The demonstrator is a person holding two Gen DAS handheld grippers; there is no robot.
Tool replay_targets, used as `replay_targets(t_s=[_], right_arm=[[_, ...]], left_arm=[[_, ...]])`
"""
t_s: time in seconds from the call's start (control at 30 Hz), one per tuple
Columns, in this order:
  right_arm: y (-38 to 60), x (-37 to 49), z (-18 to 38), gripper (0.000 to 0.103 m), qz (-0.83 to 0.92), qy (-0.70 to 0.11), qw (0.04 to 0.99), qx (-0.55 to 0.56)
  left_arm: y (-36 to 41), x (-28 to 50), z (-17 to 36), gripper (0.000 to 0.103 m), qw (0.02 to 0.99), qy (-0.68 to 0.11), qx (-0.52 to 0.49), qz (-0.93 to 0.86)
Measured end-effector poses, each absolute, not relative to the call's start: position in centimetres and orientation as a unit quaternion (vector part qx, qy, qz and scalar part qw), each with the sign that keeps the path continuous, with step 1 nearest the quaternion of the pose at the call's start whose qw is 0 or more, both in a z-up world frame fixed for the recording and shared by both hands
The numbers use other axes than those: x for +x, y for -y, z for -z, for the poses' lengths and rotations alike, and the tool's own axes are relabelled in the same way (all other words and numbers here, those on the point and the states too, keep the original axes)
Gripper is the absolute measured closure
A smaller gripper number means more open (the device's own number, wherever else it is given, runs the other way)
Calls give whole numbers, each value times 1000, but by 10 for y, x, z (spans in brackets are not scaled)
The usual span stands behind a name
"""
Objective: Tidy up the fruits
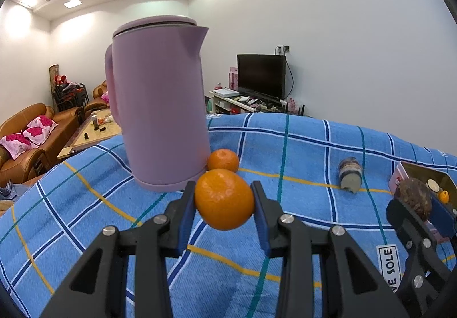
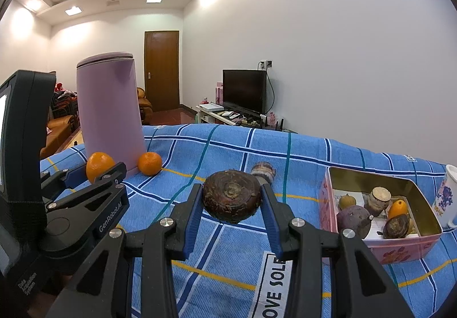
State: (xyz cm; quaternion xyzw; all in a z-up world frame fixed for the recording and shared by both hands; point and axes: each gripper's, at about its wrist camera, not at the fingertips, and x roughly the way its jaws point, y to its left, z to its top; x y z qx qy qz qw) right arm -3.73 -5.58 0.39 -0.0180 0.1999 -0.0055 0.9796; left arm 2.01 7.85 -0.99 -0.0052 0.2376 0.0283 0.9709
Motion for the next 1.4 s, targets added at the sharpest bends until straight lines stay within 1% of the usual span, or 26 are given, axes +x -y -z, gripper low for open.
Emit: replay_targets(t_s=[0.8,1.4], right_arm=[[57,-42,-4,61,7,-198,980,-21],[76,-55,-5,61,18,-200,979,-25]], left_arm=[[-62,2,8,63,972,-234,4,-21],[-43,-6,7,63,972,-233,19,-1]])
